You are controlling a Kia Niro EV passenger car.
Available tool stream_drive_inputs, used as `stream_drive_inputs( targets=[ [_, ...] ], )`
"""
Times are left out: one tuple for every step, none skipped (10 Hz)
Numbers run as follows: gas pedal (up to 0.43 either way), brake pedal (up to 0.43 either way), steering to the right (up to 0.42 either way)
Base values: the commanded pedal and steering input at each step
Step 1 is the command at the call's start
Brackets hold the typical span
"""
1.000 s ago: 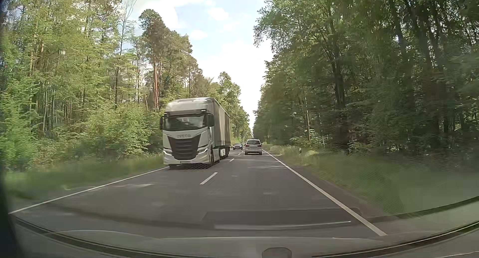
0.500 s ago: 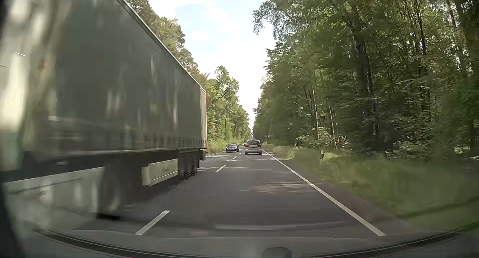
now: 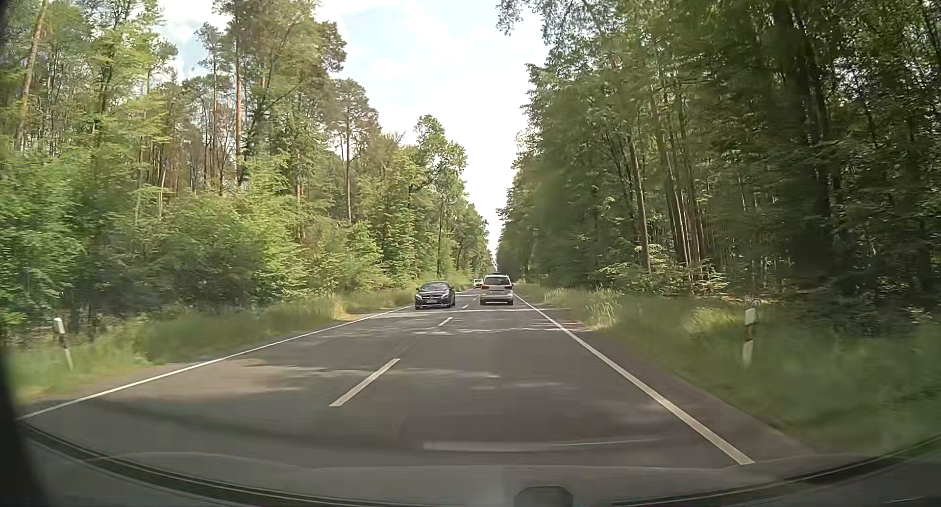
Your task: Follow the waypoints while adhering to traffic rules and regulations
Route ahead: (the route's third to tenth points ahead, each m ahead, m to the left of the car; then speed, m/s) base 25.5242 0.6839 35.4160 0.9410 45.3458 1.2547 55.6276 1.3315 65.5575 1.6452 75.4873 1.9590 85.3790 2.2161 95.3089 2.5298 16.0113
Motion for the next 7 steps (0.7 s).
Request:
stream_drive_inputs(
  targets=[
    [0.067,0.03,0.0],
    [0.067,0.037,0.0],
    [0.067,0.037,-0.001],
    [0.067,0.037,0.0],
    [0.067,0.03,0.0],
    [0.067,0.037,0.0],
    [0.067,0.03,0.0]
  ],
)
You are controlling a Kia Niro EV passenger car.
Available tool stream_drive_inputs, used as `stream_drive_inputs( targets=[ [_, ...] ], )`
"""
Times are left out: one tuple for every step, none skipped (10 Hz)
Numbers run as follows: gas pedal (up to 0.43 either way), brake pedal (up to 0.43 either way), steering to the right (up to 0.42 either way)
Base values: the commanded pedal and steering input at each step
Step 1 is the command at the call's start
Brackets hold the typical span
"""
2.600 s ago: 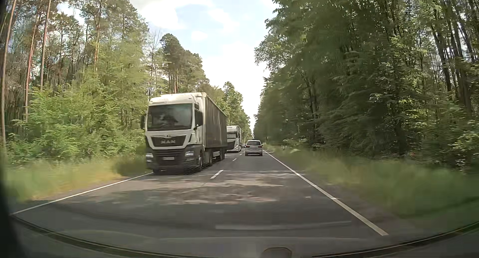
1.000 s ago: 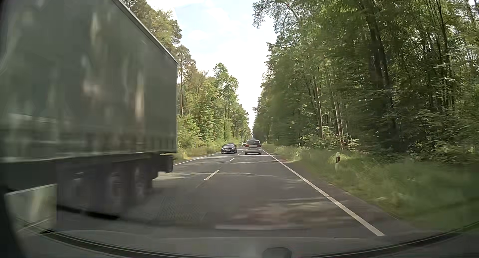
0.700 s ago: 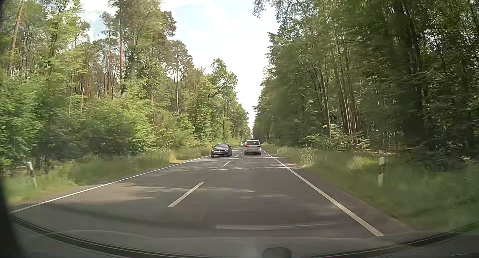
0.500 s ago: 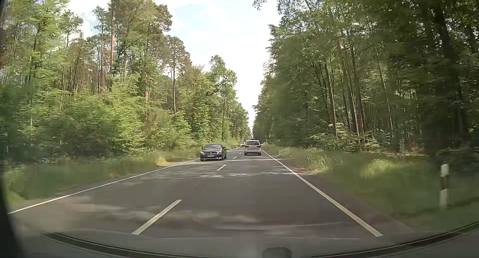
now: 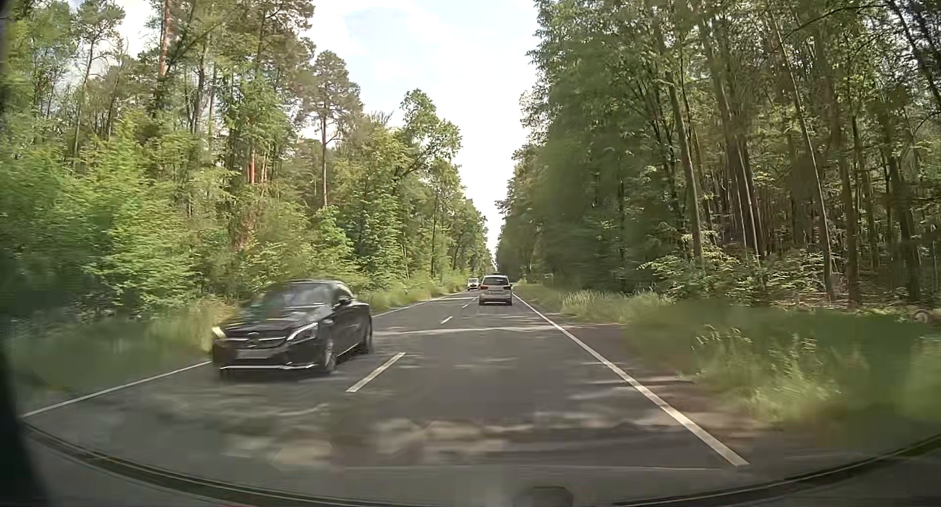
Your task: Follow the waypoints while adhering to traffic rules and regulations
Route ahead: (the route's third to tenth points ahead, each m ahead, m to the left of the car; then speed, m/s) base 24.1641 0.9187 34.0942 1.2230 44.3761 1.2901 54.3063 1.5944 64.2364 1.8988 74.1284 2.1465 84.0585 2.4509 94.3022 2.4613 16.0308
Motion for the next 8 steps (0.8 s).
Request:
stream_drive_inputs(
  targets=[
    [0.067,0.037,0.0],
    [0.067,0.037,-0.002],
    [0.067,0.037,-0.002],
    [0.067,0.037,-0.003],
    [0.067,0.037,-0.003],
    [0.067,0.037,-0.003],
    [0.067,0.037,-0.003],
    [0.067,0.037,-0.003]
  ],
)
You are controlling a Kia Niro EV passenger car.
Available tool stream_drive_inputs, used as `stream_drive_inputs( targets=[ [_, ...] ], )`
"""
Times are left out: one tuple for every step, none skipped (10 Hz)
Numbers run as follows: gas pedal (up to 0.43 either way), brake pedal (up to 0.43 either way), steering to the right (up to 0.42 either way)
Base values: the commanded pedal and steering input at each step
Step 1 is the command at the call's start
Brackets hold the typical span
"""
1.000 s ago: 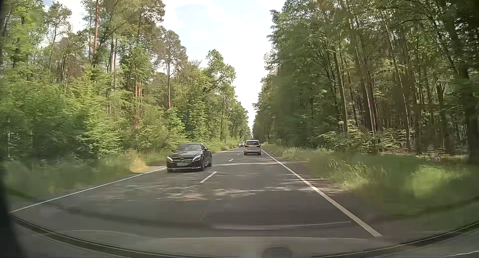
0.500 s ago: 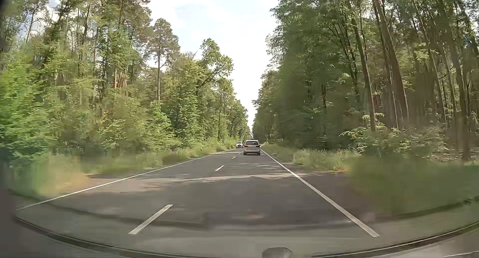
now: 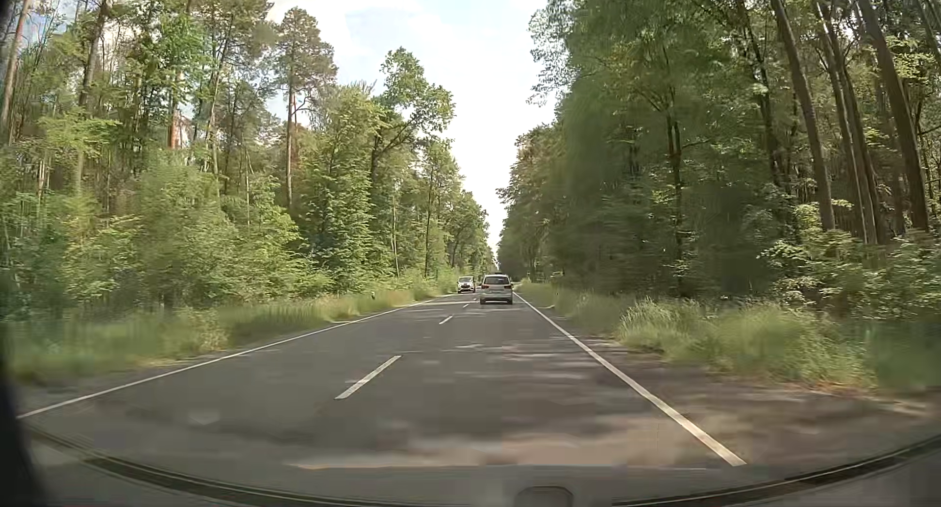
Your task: Follow the waypoints while adhering to traffic rules and regulations
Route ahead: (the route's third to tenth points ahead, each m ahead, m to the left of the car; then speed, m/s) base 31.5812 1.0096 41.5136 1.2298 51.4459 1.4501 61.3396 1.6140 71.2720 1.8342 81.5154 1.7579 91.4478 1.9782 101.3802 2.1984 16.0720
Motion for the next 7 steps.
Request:
stream_drive_inputs(
  targets=[
    [0.067,0.037,-0.003],
    [0.067,0.037,-0.003],
    [0.067,0.037,-0.002],
    [0.067,0.037,-0.002],
    [0.067,0.03,-0.001],
    [0.067,0.037,-0.001],
    [0.067,0.037,-0.001]
  ],
)
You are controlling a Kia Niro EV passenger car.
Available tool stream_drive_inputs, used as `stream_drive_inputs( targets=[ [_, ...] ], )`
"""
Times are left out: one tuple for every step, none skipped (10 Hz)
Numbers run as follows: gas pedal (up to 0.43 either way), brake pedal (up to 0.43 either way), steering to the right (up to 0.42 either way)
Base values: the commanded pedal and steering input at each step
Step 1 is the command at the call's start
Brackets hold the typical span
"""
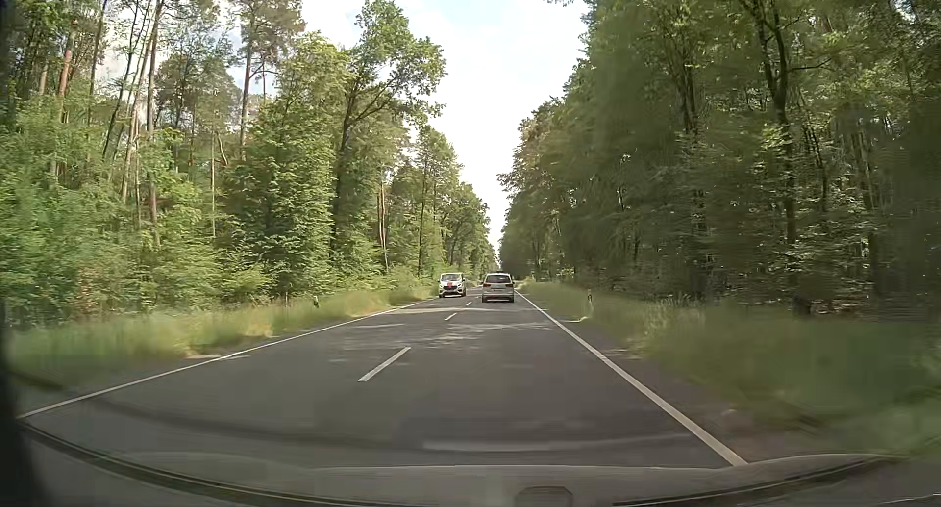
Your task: Follow the waypoints while adhering to traffic rules and regulations
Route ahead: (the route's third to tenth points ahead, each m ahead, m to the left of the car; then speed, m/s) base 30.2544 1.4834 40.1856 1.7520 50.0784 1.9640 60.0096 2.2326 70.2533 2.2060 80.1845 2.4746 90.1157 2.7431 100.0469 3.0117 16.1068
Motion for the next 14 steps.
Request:
stream_drive_inputs(
  targets=[
    [0.067,0.037,-0.001],
    [0.067,0.037,-0.001],
    [0.067,0.037,-0.001],
    [0.067,0.03,-0.001],
    [0.067,0.037,-0.001],
    [0.067,0.03,-0.001],
    [0.067,0.037,-0.001],
    [0.067,0.037,-0.001],
    [0.067,0.037,-0.001],
    [0.067,0.037,-0.001],
    [0.067,0.037,0.0],
    [0.067,0.037,0.0],
    [0.067,0.037,0.0],
    [0.067,0.037,0.0]
  ],
)
